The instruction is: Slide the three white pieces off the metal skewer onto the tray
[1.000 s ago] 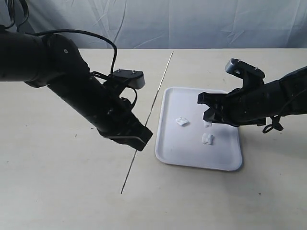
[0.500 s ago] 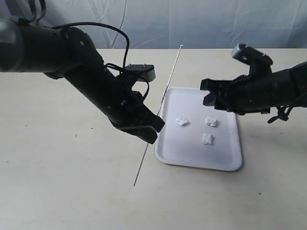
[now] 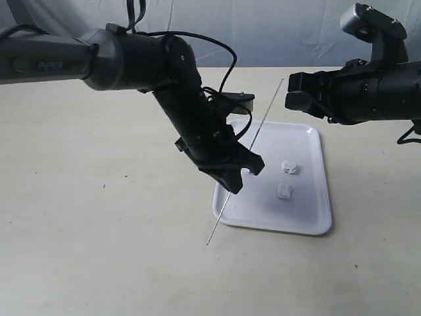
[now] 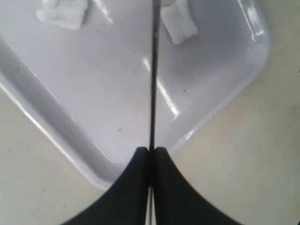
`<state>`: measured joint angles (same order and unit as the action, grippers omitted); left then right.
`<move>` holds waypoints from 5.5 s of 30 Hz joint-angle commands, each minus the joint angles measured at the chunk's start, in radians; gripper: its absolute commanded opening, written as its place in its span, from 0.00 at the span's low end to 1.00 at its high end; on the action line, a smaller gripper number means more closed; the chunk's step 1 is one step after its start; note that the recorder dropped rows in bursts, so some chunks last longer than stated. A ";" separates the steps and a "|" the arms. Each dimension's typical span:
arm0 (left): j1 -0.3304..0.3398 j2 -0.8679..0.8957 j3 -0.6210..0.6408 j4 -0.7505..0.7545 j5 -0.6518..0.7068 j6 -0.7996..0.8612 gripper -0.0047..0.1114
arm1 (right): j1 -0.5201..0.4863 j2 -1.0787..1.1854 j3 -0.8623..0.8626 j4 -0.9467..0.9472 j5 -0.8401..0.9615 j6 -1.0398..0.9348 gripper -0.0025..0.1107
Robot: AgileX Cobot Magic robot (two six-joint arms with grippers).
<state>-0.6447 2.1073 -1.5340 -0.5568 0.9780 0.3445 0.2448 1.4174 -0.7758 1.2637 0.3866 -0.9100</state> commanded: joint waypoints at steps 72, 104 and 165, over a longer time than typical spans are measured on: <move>0.165 -1.209 0.990 0.472 -0.701 -0.423 0.04 | -0.035 -0.572 0.282 -0.344 -0.048 0.153 0.02; 0.366 -1.751 1.362 0.191 -0.843 -0.413 0.04 | -0.230 -1.342 0.771 -0.911 -0.292 0.547 0.02; 0.732 -2.107 1.534 0.588 -0.766 -0.307 0.04 | -0.245 -1.417 0.776 -1.310 -0.025 0.968 0.02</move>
<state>0.0884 0.0045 -0.0042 0.0228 0.2118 0.0613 0.0052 0.0078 -0.0023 -0.0287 0.3649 0.0596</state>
